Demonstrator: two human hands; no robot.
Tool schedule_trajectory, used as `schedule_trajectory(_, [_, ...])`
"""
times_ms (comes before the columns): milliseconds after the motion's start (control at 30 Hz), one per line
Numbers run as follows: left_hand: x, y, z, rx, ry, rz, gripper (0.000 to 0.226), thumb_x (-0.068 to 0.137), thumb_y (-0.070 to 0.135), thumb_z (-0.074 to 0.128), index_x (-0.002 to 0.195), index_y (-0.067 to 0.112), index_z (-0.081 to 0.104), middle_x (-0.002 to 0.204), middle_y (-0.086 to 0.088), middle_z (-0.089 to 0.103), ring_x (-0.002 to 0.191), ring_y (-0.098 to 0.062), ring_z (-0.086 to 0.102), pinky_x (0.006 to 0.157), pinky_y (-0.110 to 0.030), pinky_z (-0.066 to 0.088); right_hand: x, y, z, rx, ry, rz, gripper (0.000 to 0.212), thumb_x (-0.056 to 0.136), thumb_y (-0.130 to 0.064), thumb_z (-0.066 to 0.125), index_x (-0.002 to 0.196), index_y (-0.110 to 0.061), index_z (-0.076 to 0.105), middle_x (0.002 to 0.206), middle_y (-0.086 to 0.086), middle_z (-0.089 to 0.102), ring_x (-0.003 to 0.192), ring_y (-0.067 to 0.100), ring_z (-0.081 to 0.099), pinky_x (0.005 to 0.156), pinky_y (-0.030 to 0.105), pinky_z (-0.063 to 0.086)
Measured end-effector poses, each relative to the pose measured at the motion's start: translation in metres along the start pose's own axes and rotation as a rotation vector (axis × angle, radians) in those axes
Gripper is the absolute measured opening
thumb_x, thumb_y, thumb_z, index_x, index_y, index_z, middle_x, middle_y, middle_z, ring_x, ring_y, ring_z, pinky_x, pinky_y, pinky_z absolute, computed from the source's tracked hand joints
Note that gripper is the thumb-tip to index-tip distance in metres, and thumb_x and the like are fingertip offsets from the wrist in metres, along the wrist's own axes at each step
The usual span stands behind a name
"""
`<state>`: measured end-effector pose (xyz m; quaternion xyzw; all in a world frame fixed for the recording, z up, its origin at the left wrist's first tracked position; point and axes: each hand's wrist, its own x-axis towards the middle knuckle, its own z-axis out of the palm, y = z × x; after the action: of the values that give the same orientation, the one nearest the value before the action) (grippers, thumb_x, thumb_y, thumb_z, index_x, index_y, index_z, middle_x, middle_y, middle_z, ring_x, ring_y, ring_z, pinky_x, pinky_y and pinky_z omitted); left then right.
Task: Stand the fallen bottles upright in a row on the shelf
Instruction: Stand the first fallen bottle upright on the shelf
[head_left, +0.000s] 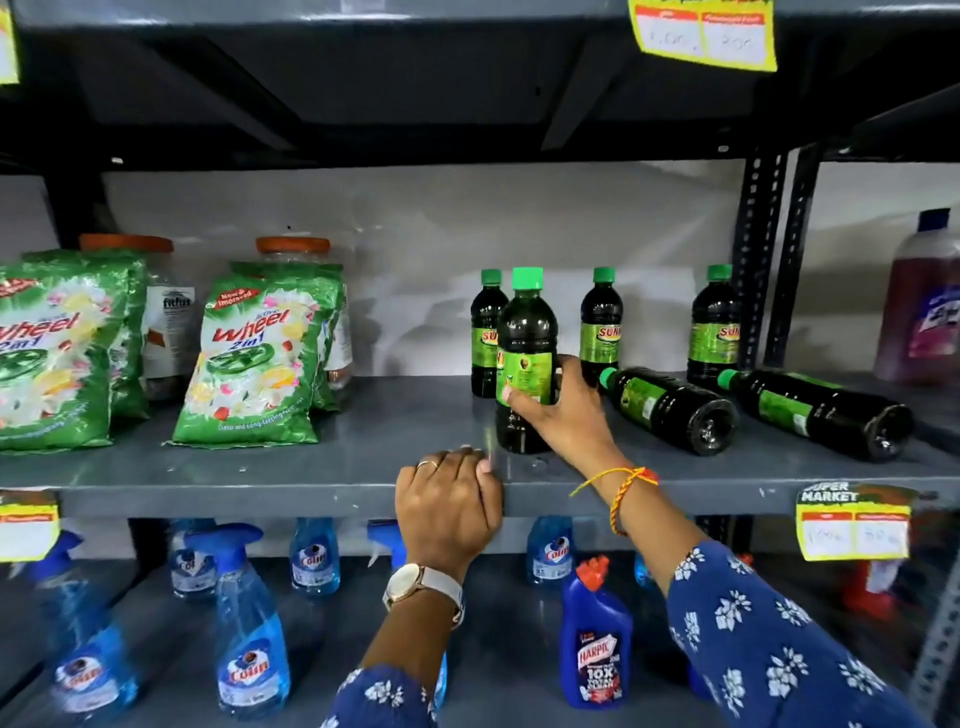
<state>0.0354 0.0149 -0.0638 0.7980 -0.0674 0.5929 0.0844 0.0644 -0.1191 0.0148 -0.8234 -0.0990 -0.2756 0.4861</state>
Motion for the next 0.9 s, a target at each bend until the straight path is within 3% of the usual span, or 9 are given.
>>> schedule_trajectory(67, [-0.001, -0.001, 0.001, -0.009, -0.017, -0.002, 0.032, 0.084, 0.023, 0.041, 0.072, 0.014, 0.069, 0.073, -0.002, 0.072, 0.062, -0.024, 0.061, 0.061, -0.036, 0.031, 0.001, 0.001, 0.002, 0.061, -0.033, 0.015, 0.053, 0.072, -0.04, 0.072, 0.113, -0.019, 0.046, 0.095, -0.003, 0.061, 0.105, 0.023, 0.06, 0.079, 0.028, 0.043])
schedule_trajectory(233, [-0.002, -0.001, 0.002, -0.026, -0.015, -0.011, 0.032, 0.085, 0.024, 0.041, 0.074, 0.015, 0.07, 0.075, -0.002, 0.072, 0.065, -0.024, 0.062, 0.063, -0.035, 0.033, 0.002, 0.004, 0.005, 0.063, -0.083, 0.026, 0.092, 0.055, -0.049, 0.083, 0.127, -0.024, 0.031, 0.127, 0.005, 0.046, 0.118, 0.017, 0.045, 0.101, 0.035, 0.04])
schedule_trajectory(367, [-0.001, -0.001, 0.001, -0.036, -0.007, -0.018, 0.033, 0.085, 0.023, 0.041, 0.071, 0.014, 0.069, 0.072, -0.003, 0.071, 0.063, -0.024, 0.062, 0.062, -0.035, 0.032, 0.008, 0.007, 0.005, 0.115, -0.141, 0.055, 0.076, 0.062, -0.021, 0.08, 0.116, -0.028, 0.028, 0.11, 0.002, 0.057, 0.105, 0.023, 0.057, 0.092, 0.033, 0.045])
schedule_trajectory(467, [-0.001, 0.0, 0.0, -0.034, -0.003, -0.013, 0.033, 0.085, 0.024, 0.04, 0.07, 0.014, 0.068, 0.07, -0.003, 0.07, 0.061, -0.024, 0.061, 0.061, -0.035, 0.03, 0.01, 0.008, 0.007, 0.162, -0.204, 0.097, 0.083, 0.049, -0.032, 0.073, 0.114, -0.038, 0.022, 0.108, -0.003, 0.055, 0.111, 0.027, 0.056, 0.101, 0.045, 0.044])
schedule_trajectory(567, [-0.001, -0.001, 0.0, -0.029, 0.01, -0.006, 0.032, 0.084, 0.024, 0.04, 0.068, 0.015, 0.067, 0.069, -0.002, 0.069, 0.061, -0.024, 0.06, 0.061, -0.035, 0.03, 0.01, 0.008, 0.01, 0.164, -0.195, 0.092, 0.093, 0.043, -0.042, 0.083, 0.112, -0.03, 0.022, 0.104, -0.01, 0.051, 0.112, 0.022, 0.053, 0.1, 0.041, 0.044])
schedule_trajectory(700, [-0.001, -0.001, 0.001, -0.034, 0.026, -0.004, 0.032, 0.084, 0.024, 0.041, 0.069, 0.015, 0.067, 0.069, -0.002, 0.069, 0.061, -0.024, 0.06, 0.061, -0.035, 0.031, 0.014, 0.013, 0.009, 0.149, -0.137, 0.069, 0.073, 0.061, -0.017, 0.082, 0.107, -0.019, 0.026, 0.105, 0.004, 0.053, 0.104, 0.023, 0.055, 0.094, 0.04, 0.047])
schedule_trajectory(800, [-0.002, -0.002, 0.003, -0.029, 0.028, -0.006, 0.031, 0.085, 0.024, 0.041, 0.069, 0.015, 0.067, 0.068, -0.002, 0.069, 0.061, -0.024, 0.06, 0.061, -0.035, 0.03, 0.016, 0.014, 0.008, 0.179, -0.165, 0.088, 0.065, 0.063, -0.017, 0.073, 0.109, -0.02, 0.027, 0.114, 0.011, 0.056, 0.11, 0.026, 0.055, 0.091, 0.038, 0.045])
schedule_trajectory(900, [-0.002, -0.001, 0.004, -0.03, 0.026, -0.011, 0.031, 0.085, 0.023, 0.042, 0.069, 0.014, 0.067, 0.068, -0.002, 0.069, 0.06, -0.024, 0.06, 0.061, -0.035, 0.031, 0.015, 0.014, 0.009, 0.191, -0.145, 0.08, 0.067, 0.066, -0.013, 0.078, 0.108, -0.018, 0.026, 0.108, 0.005, 0.054, 0.103, 0.02, 0.053, 0.088, 0.032, 0.042])
